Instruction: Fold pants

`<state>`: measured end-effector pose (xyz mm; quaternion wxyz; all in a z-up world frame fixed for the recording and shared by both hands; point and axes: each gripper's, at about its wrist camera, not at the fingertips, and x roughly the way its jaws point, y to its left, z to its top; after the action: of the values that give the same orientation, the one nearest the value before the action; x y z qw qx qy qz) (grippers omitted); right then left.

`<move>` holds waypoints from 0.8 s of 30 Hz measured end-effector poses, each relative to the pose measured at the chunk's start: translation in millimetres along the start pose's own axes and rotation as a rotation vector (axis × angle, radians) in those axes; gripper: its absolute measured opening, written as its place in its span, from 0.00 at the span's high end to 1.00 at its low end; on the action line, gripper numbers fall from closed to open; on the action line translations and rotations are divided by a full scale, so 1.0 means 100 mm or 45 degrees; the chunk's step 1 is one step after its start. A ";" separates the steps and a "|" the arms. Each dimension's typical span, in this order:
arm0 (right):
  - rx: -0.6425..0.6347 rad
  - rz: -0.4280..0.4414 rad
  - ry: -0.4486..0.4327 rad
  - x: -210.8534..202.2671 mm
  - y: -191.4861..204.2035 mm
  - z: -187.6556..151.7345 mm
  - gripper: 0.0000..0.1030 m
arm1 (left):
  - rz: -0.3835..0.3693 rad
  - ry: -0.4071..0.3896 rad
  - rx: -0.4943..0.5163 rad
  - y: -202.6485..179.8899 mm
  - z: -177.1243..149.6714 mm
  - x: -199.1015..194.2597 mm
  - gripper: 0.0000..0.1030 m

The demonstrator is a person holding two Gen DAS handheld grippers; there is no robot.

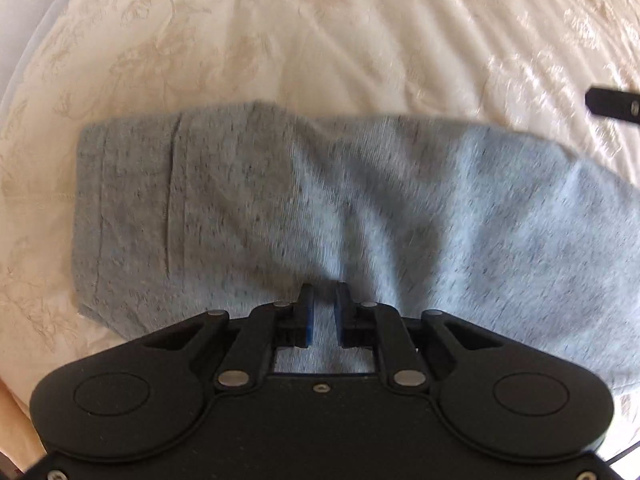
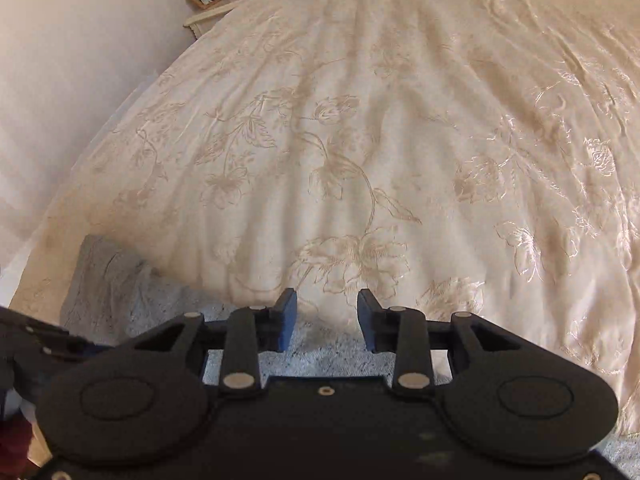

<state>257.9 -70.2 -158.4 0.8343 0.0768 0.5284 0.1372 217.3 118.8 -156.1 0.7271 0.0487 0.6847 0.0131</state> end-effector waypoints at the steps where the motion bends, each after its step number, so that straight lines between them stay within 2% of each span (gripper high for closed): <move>1: -0.002 -0.001 0.016 0.07 0.00 0.03 0.64 | -0.007 0.027 -0.017 0.03 -0.07 0.10 0.81; 6: -0.023 0.006 0.097 0.42 0.05 0.13 0.63 | -0.048 -0.036 -0.030 0.11 -0.26 0.16 0.81; 11: -0.008 0.016 0.251 0.75 0.10 0.09 0.63 | -0.089 -0.026 -0.039 0.18 -0.21 0.13 0.82; 13: -0.053 0.038 0.315 0.80 0.17 0.00 0.62 | -0.101 -0.056 -0.043 0.26 -0.15 0.00 0.82; 14: -0.088 0.049 0.316 0.78 0.21 -0.05 0.64 | -0.102 -0.094 -0.036 0.34 -0.09 -0.10 0.82; 16: -0.116 0.090 0.302 0.70 0.26 -0.14 0.77 | -0.116 -0.171 -0.040 0.40 0.04 -0.30 0.82; 17: -0.109 0.113 0.300 0.66 0.28 -0.19 0.89 | -0.126 -0.199 -0.052 0.42 0.13 -0.37 0.82; 21: -0.097 0.097 0.228 0.47 0.37 -0.38 0.92 | -0.165 -0.244 -0.077 0.46 0.58 -0.48 0.82; 24: -0.087 0.095 0.189 0.36 0.44 -0.52 0.94 | -0.119 -0.231 -0.030 0.38 0.87 -0.41 0.82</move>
<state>219.2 -17.6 -199.9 0.7893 0.0573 0.5806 0.1914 303.4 149.0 -107.4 0.7865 0.0090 0.6173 -0.0171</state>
